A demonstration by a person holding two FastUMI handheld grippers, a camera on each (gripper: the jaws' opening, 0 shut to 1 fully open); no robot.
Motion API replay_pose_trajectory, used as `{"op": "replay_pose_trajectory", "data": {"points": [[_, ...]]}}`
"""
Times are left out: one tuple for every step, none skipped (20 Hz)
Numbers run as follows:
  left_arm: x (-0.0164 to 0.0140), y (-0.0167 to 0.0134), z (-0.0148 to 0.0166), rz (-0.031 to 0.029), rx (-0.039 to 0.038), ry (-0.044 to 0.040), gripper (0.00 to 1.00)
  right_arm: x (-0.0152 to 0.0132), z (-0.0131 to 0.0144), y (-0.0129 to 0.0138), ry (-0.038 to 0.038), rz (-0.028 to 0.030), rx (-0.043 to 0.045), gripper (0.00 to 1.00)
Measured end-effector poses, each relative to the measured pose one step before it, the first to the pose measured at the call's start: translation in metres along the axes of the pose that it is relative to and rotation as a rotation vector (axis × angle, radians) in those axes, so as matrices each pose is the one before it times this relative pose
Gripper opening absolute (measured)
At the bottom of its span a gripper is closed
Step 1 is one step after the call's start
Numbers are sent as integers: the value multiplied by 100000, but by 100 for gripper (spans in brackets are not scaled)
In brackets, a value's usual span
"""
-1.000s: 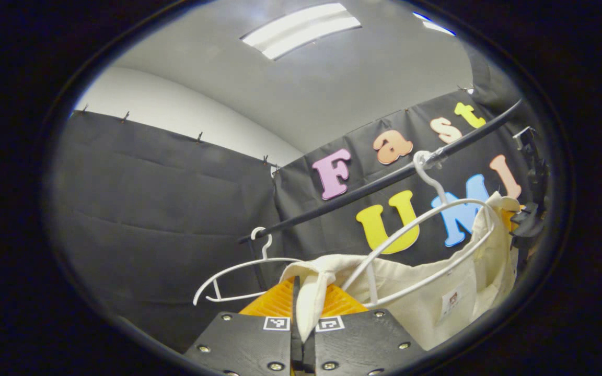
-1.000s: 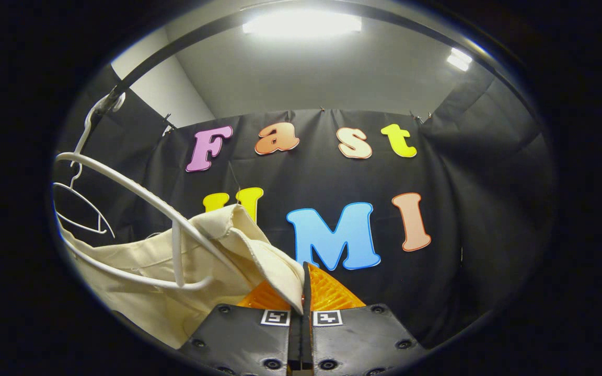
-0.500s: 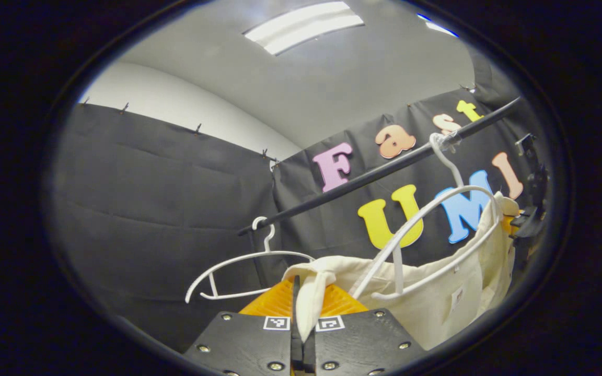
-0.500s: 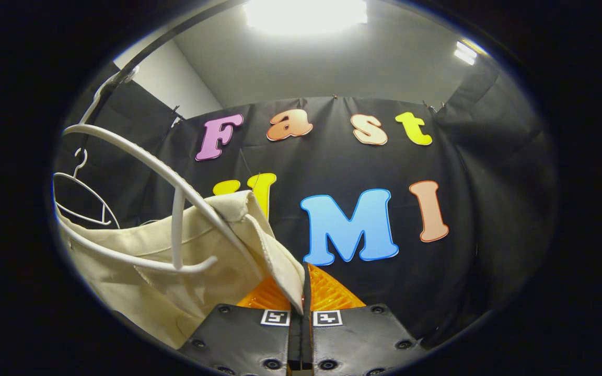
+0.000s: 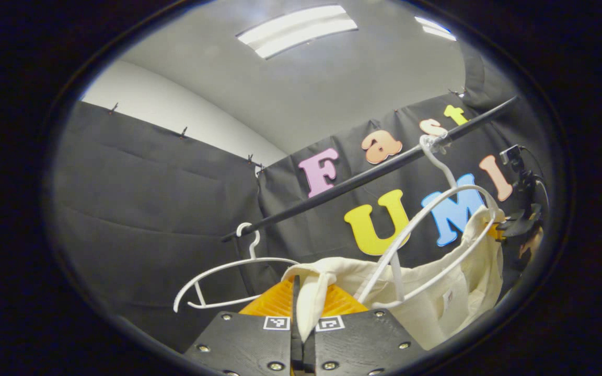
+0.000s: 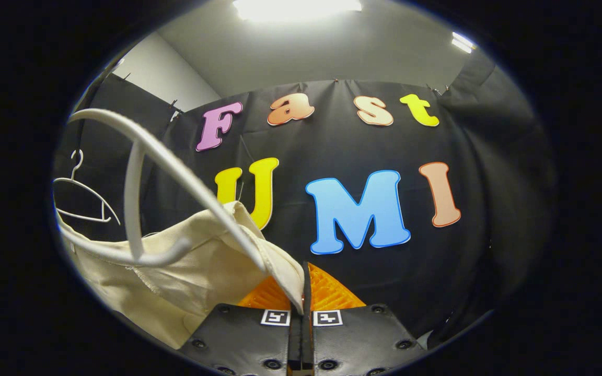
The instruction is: Grasp the clothes on the hanger with both hands and then place them into the laundry hamper below.
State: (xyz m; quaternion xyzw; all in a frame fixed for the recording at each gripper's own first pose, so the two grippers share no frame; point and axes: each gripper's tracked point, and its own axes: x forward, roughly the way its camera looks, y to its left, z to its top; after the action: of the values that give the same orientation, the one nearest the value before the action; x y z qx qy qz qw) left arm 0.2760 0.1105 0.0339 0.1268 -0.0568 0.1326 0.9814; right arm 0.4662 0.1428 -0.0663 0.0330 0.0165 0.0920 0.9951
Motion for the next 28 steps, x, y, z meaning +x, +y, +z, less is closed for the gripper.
{"op": "replay_pose_trajectory", "data": {"points": [[126, -78, -191, -147, -459, -39, 0, -333, -577, 15, 1221, 137, -315, 2], [-94, -97, -237, -14, -592, 26, 0, -441, -443, 213, 855, 425, -73, 2], [79, -2, -370, 396, -583, 417, 0, -573, -328, 196, 487, 567, -243, 1], [-179, 122, -704, 724, -601, 767, 0, -689, -51, 161, -147, 416, -635, 2], [-263, 230, -738, 561, -926, 1379, 0, -693, 3, 155, -436, 317, -1139, 2], [-641, 480, -539, 231, -1683, 887, 0, -765, 75, 173, -860, 72, -1111, 1], [-564, 507, -315, 56, -1441, 359, 0, -729, 123, 93, -957, -137, -877, 1], [-611, 380, -9, 119, -337, 142, 2, -726, 6, 141, -521, -255, -604, 2], [-478, 239, -37, 34, 660, -81, 2, -766, 48, 192, -75, 2, -139, 2], [-310, -29, -67, -136, 632, -28, 0, -648, 48, 239, -203, 89, 153, 2], [-271, -99, -65, -492, 127, 195, 0, -637, 144, 214, -102, 72, 236, 2], [-32, -100, -320, -569, -483, 541, 2, -817, 88, 256, -132, 6, 261, 2], [-294, -64, -131, -469, -611, 478, 2, -745, 44, 284, 140, 99, 408, 2], [-618, -57, -233, -713, -468, 737, 0, -850, -35, 494, 363, 453, 449, 2], [-594, -47, -270, -709, -69, 727, 0, -815, -101, 494, 425, 704, -54, 2], [-635, -14, -297, -871, -43, 769, 0, -913, -8, 509, 397, 871, -228, 3], [-838, 59, -369, -971, -406, 681, 1, -964, 23, 563, 274, 850, -341, 2], [-733, -41, -166, -1184, -667, 456, 2, -1027, 30, 502, 112, 766, -103, 2], [-1022, -278, 25, -1205, -537, 282, 2, -904, 24, 547, 224, 961, 96, 2], [-784, -241, 75, -1093, -445, 315, 2, -948, 50, 582, 116, 977, 45, 2], [-473, -348, -149, -1178, -379, 248, 2, -943, 191, 593, 12, 729, -206, 2], [-386, -286, 23, -1154, -442, 143, 0, -956, 103, 498, 140, 650, 14, 2], [-86, -214, -92, -901, -358, 14, 0, -935, 218, 532, 111, 786, 491, 2], [-359, -280, 96, -1283, -610, 33, 0, -855, 139, 593, -43, 598, 471, 2], [-598, -460, -2, -1219, -853, 172, 0, -921, 163, 483, -24, 558, 511, 2], [-621, -238, 63, -1175, -941, 78, 0, -863, 109, 695, 442, 786, 283, 2], [-598, 36, -168, -999, -1121, 78, 0, -834, 99, 663, 192, 981, 250, 2], [-429, -102, 19, -1168, -1089, -3, 0, -823, 127, 1033, 54, 1238, 321, 2]]}}
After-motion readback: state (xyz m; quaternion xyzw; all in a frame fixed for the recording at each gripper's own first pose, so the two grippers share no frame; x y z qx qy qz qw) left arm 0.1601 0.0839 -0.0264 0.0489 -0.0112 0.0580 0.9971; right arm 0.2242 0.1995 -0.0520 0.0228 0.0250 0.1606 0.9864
